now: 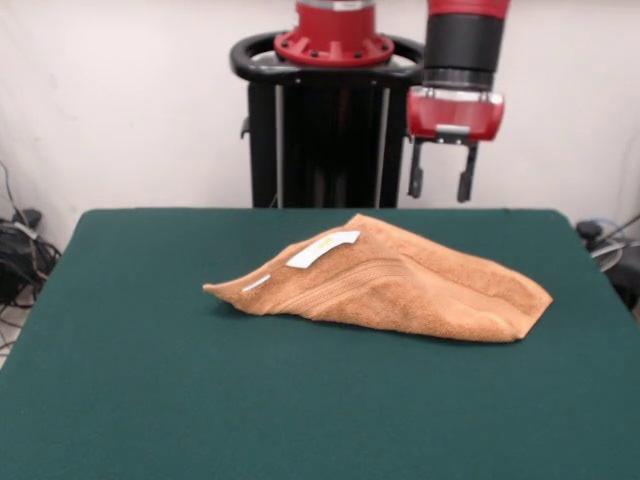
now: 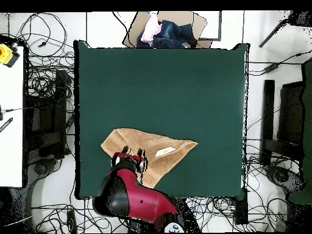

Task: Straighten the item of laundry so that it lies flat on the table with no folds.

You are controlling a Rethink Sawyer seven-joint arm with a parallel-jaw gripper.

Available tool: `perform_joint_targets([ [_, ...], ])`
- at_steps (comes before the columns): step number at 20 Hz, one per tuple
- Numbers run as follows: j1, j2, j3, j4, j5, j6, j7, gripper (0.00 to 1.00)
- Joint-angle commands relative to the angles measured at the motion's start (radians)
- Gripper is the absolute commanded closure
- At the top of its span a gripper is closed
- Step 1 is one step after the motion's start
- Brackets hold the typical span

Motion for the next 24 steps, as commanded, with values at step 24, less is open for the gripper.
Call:
perform_joint_targets([
  [24,-0.155,0.263,-0.069,-0.056,-0.301,-0.134,0.181,0.00],
])
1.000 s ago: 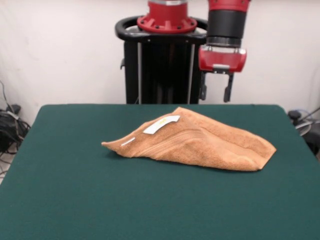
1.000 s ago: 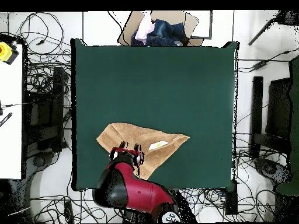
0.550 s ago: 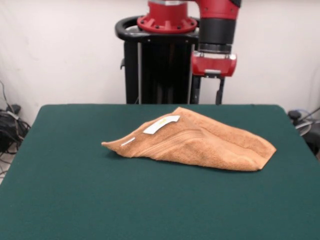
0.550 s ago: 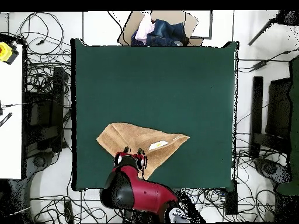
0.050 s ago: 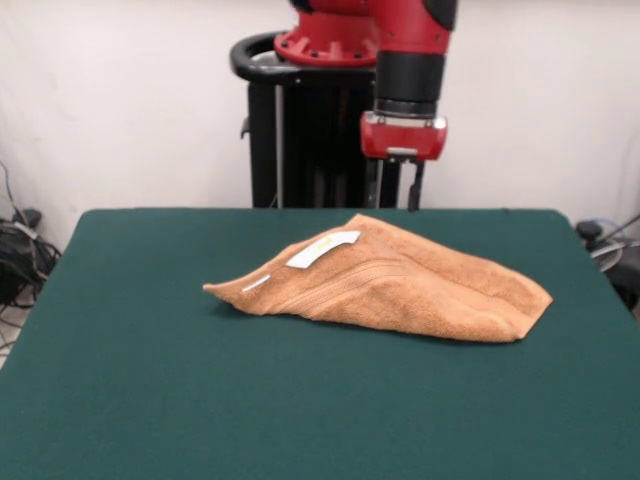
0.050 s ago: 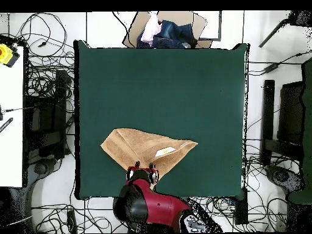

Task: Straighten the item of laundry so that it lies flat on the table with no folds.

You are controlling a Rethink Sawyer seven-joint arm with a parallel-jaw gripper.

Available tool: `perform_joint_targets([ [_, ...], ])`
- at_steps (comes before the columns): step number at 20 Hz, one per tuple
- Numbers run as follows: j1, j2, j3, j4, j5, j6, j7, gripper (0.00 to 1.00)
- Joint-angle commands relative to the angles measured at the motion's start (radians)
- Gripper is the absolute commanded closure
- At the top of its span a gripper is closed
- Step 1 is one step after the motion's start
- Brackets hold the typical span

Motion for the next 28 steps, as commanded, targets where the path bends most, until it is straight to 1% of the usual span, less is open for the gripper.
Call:
perform_joint_targets([
  [1,-0.032,0.094,-0.026,-0.057,-0.058,-0.101,0.182,0.00],
  [5,-0.039,0.150,-0.033,-0.085,-0.077,-0.147,0.190,0.00],
  [8,-0.039,0.188,-0.026,-0.114,-0.075,-0.171,0.194,0.00],
  [15,-0.022,0.186,-0.025,-0.117,-0.047,-0.186,0.194,0.00],
  [28,-0.010,0.193,-0.025,-0.151,-0.033,-0.187,0.184,0.00],
])
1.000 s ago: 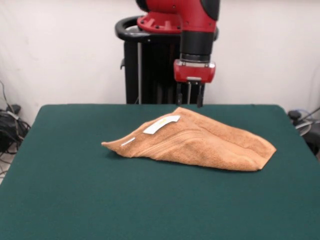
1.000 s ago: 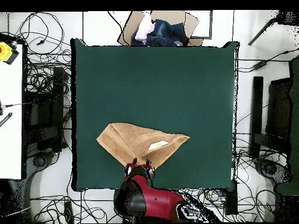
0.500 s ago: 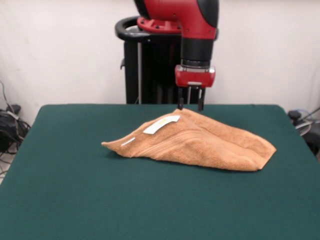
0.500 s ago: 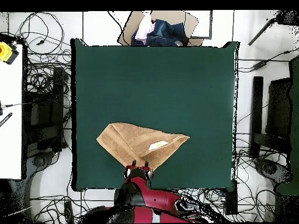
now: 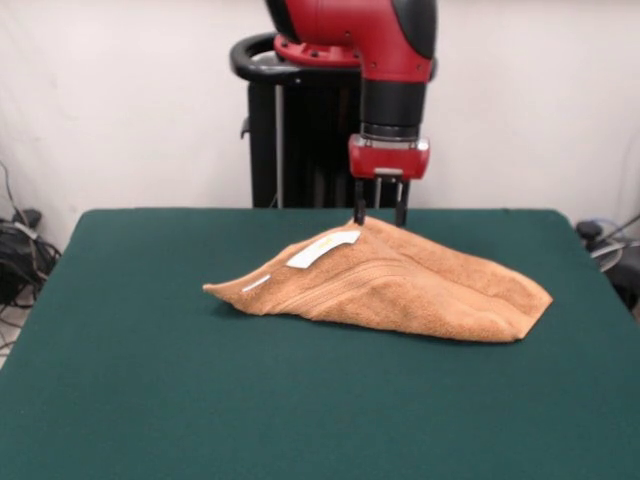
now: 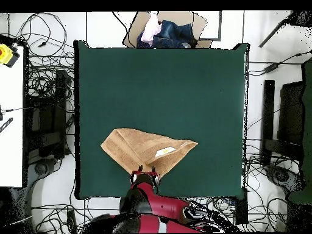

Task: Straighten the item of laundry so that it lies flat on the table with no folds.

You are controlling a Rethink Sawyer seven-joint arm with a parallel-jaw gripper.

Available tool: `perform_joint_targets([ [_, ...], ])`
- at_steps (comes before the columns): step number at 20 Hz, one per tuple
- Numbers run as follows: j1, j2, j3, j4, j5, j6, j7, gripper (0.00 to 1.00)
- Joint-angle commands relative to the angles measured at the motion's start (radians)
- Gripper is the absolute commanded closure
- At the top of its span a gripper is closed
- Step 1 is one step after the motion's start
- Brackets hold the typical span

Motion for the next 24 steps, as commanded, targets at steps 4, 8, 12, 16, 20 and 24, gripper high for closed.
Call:
perform_joint_targets([
  [4,0.028,0.040,-0.016,-0.137,0.041,-0.063,0.186,0.00],
  [8,0.036,0.056,-0.014,-0.152,0.046,-0.074,0.190,0.00],
  [12,0.034,0.068,-0.011,-0.170,0.043,-0.078,0.191,0.00],
  [16,0.041,0.066,-0.016,-0.172,0.053,-0.079,0.192,0.00],
  [20,0.038,0.078,-0.014,-0.185,0.051,-0.082,0.193,0.00],
  [24,0.041,0.065,-0.022,-0.182,0.053,-0.079,0.191,0.00],
])
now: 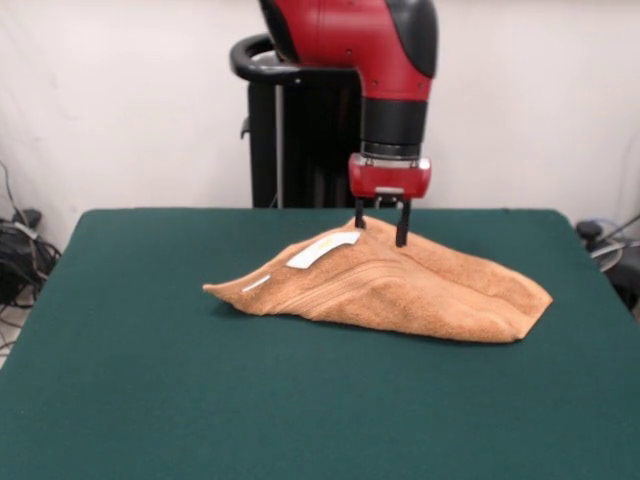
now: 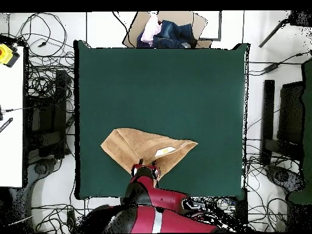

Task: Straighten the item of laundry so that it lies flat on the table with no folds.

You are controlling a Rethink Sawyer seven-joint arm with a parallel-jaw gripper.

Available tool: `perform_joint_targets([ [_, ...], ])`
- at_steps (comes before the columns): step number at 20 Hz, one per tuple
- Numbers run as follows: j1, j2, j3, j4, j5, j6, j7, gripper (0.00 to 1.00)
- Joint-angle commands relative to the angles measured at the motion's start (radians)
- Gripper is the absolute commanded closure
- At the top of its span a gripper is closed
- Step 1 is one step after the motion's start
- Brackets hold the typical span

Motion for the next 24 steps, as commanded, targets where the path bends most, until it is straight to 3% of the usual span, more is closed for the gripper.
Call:
perform_joint_targets([
  [1,0.025,0.023,-0.021,-0.117,0.053,-0.065,0.191,0.00],
  [24,0.045,-0.047,-0.033,-0.137,0.030,-0.045,0.171,0.00],
])
